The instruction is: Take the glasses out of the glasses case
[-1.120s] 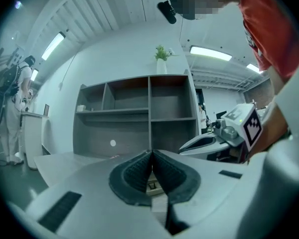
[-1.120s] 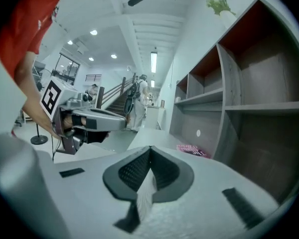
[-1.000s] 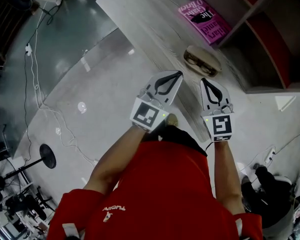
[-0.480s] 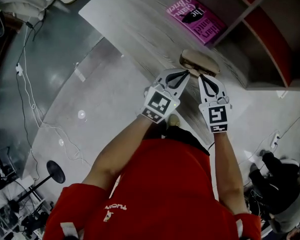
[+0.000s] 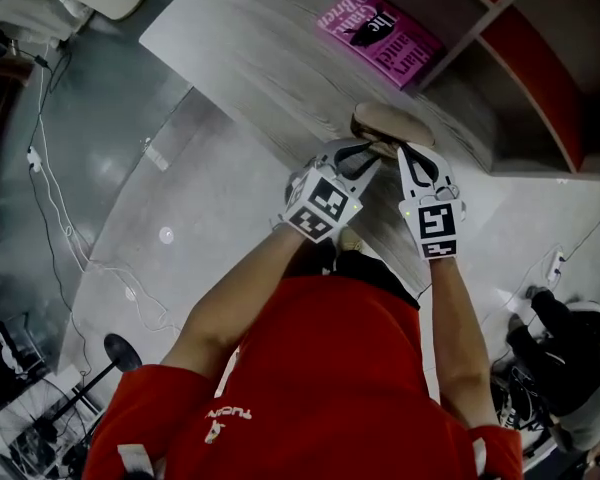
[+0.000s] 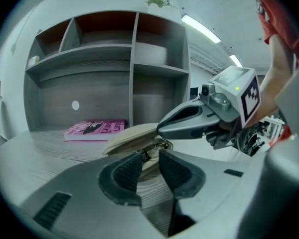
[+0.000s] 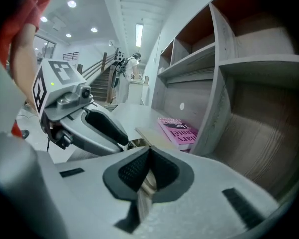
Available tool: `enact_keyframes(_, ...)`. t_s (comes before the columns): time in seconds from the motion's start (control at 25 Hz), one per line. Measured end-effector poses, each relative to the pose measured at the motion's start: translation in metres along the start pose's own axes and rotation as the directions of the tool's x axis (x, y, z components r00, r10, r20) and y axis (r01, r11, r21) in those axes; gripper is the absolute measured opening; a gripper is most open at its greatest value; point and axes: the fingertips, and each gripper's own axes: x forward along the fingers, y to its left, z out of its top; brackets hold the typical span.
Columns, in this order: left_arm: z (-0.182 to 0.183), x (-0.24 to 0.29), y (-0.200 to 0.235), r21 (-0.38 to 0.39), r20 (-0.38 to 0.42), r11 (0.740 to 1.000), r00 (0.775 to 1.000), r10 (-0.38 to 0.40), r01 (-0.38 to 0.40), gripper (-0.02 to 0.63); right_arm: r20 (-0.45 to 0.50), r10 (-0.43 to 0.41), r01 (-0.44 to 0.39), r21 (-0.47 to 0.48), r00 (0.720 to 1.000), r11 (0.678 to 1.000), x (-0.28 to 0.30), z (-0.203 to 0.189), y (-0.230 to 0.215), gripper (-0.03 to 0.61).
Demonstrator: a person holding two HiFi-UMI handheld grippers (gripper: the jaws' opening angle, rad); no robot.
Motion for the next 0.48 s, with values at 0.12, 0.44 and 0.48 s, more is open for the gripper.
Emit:
enact_keyframes(0.12,-0.007,0.006,-0.002,0.019,-0.045,1.000,0.999,-0.016,0.017,0.114,-0.005,-0.006,0.006,0.004,1.000,1.000,0.002,-0.002,-0.005,0.006)
enact_keyframes(0.44,-0.017,0.016,-0.002,0.058,-0.119,0.998,0.993,-0.020,0.027,0.115,-0.043,0.035,-0.037,-0.052,0.998,0.998,0.012,-0.005,-0.006,0.012)
enact_keyframes(0.48,-0.018,0.017,-0.002,0.057,-0.124,0.998,0.992,-0.021,0.028,0.115,-0.056,0.049,-0.053,-0.069,0.997,0.996,0.015,-0.006,-0.004,0.023)
